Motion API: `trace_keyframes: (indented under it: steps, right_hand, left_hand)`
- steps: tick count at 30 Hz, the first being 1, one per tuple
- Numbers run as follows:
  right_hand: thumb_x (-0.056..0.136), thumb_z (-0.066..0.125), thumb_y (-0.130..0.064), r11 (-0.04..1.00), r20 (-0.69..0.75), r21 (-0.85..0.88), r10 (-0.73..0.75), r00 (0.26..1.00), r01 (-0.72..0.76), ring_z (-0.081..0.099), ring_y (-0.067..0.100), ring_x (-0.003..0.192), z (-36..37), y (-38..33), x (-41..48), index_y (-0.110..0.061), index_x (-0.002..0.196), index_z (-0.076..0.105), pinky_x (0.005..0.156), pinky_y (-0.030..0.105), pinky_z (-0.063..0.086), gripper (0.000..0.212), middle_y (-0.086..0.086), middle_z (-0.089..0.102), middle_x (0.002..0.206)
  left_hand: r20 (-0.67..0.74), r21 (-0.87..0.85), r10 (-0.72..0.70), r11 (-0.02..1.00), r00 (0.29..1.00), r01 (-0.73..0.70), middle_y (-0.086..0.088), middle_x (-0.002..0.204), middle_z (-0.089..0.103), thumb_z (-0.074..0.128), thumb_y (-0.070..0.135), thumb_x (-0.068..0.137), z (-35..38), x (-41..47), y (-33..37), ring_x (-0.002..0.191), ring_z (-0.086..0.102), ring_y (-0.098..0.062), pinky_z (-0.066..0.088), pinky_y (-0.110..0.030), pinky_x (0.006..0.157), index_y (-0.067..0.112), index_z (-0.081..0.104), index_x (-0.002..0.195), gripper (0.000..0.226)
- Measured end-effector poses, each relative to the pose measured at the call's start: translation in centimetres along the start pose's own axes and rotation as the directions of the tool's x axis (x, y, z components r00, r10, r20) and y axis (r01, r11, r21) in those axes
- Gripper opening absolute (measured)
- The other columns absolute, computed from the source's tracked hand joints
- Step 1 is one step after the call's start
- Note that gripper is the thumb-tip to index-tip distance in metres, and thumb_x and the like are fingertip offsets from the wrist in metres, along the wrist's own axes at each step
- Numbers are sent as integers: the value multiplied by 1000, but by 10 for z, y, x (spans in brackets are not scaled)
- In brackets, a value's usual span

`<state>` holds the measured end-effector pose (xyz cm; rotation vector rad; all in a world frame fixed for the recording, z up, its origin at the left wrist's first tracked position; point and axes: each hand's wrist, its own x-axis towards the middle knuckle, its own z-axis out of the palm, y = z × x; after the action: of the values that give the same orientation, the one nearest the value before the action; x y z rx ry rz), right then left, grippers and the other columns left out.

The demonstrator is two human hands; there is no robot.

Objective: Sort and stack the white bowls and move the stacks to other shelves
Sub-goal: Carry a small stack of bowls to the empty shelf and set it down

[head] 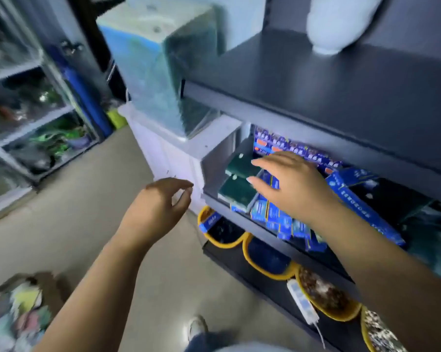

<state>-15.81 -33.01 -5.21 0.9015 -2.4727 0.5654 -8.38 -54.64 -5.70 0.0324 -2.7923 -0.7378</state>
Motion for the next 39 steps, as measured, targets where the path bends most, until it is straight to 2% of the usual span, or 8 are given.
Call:
trace_keyframes:
  steps: [7,10,15,23,27,31,35,39]
  right_hand:
    - [79,53,-41,959,-191,-72,257,947,-274,66,30,85,-46,20,84,-8,89,72,78,38,52,40,8,73,87]
    - [85,59,-35,900,-197,-34,419,886,-434,59,24,102,-61,45,104,-12,98,70,87,30,43,29,2,71,102]
    - [88,54,-36,793,-205,41,602,772,-608,56,18,100,-75,99,134,-14,100,68,84,28,42,28,0,67,108]
    - [83,62,-38,611,-275,434,790,549,-662,49,10,104,-71,194,180,-17,119,55,86,21,35,42,0,55,124]
    - [77,69,-39,553,-226,635,801,555,-539,43,12,121,-54,226,198,-18,131,42,103,29,36,65,1,43,139]
    - [48,64,-61,421,-131,795,822,554,-437,38,13,131,-40,238,206,-23,139,30,111,37,31,104,-2,37,144]
    - [55,67,-52,364,-91,878,765,637,-312,47,12,124,-31,242,209,-27,134,34,110,40,34,89,-5,50,135]
    - [55,67,-55,352,-95,882,783,615,-312,48,9,122,-30,228,205,-41,123,38,109,42,35,75,-12,52,130]
  left_hand:
    - [-48,-118,393,911,918,-396,0,91,70,52,29,80,-50,136,12,90,50,-8,27,9,68,8,72,93,31]
    - [-46,-240,464,854,885,-461,5,94,69,52,29,79,-42,179,31,95,53,0,29,9,73,11,73,95,32]
    - [-14,-334,545,788,839,-517,11,96,66,60,19,87,-12,250,71,99,52,3,30,6,76,13,71,99,17]
    - [-11,-597,411,729,912,-336,17,90,62,55,21,90,38,360,141,92,58,-6,39,-1,76,27,63,89,10]
    - [38,-810,274,571,961,-131,7,118,54,56,29,89,70,393,161,112,49,-10,36,-19,92,25,47,118,31]
    - [171,-936,398,352,901,23,15,131,44,65,48,72,100,409,166,123,42,-7,36,-25,101,28,30,129,70]
    - [186,-969,478,236,858,78,3,138,47,70,71,52,112,413,169,127,45,-15,34,-46,109,23,30,136,105]
    - [189,-974,515,209,836,91,0,139,46,68,73,54,108,404,169,128,45,-18,33,-50,109,25,27,139,106]
